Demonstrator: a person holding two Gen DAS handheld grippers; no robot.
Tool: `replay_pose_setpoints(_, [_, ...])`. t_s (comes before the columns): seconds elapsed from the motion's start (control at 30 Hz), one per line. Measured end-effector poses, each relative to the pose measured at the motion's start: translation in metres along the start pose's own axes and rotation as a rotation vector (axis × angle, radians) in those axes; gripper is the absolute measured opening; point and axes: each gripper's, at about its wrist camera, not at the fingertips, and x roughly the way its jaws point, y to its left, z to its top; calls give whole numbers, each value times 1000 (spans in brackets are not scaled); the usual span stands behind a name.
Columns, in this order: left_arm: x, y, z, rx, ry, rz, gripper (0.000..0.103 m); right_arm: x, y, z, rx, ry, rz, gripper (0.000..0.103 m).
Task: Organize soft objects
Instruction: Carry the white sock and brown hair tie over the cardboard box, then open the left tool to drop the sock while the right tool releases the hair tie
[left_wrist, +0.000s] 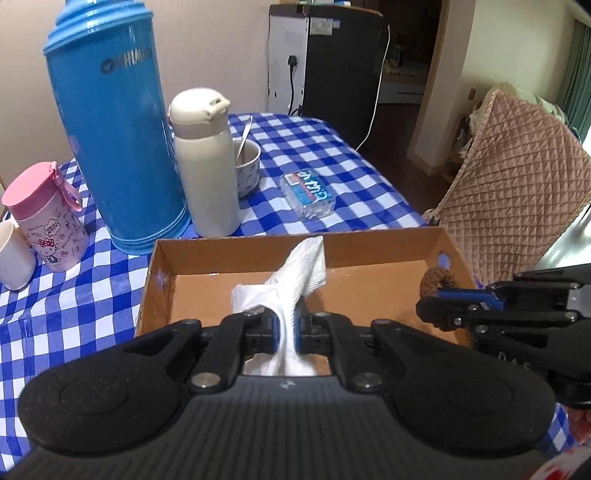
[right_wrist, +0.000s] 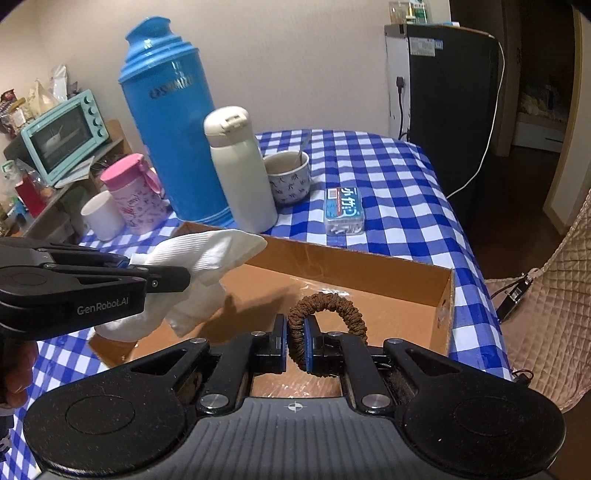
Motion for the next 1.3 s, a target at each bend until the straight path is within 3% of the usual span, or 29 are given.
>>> replay_pose_setpoints(0.23, [21, 3, -3, 4, 33, 2, 11, 19, -6, 0, 7, 23, -10, 9])
replay_pose_setpoints(0.33, [26, 2, -5, 11, 41, 4, 29, 23, -7, 0, 1, 16, -23, 9])
replay_pose_setpoints(0.4, [27, 3, -6, 16, 37, 9, 50, 24, -8, 1, -2, 13, -37, 9])
replay_pose_setpoints(0.57, [25, 1, -10, 33, 38, 19, 62, 26, -12, 1, 17, 25, -12, 10])
replay_pose_setpoints(0.73, [21, 2, -12, 31, 32, 27, 68, 26, -11, 1, 24, 23, 4, 15])
replay_pose_setpoints(0.8, [18, 3, -12, 31, 23, 36, 74, 26, -10, 1, 28, 30, 11, 31])
replay_pose_setpoints(0.83, [17, 4, -13, 33, 18, 42, 75, 25, -10, 1, 31, 27, 10, 46])
replay_pose_setpoints(0.87, [15, 4, -13, 34, 11, 48, 76, 23, -10, 0, 35, 14, 9, 54])
replay_pose_setpoints(1.2, [-18, 10, -27, 20, -34, 63, 79, 0, -7, -13, 53, -8, -6, 57])
replay_pose_setpoints(1.3, [-34, 9, -37, 43, -36, 126, 78, -16, -6, -23, 59, -22, -10, 58])
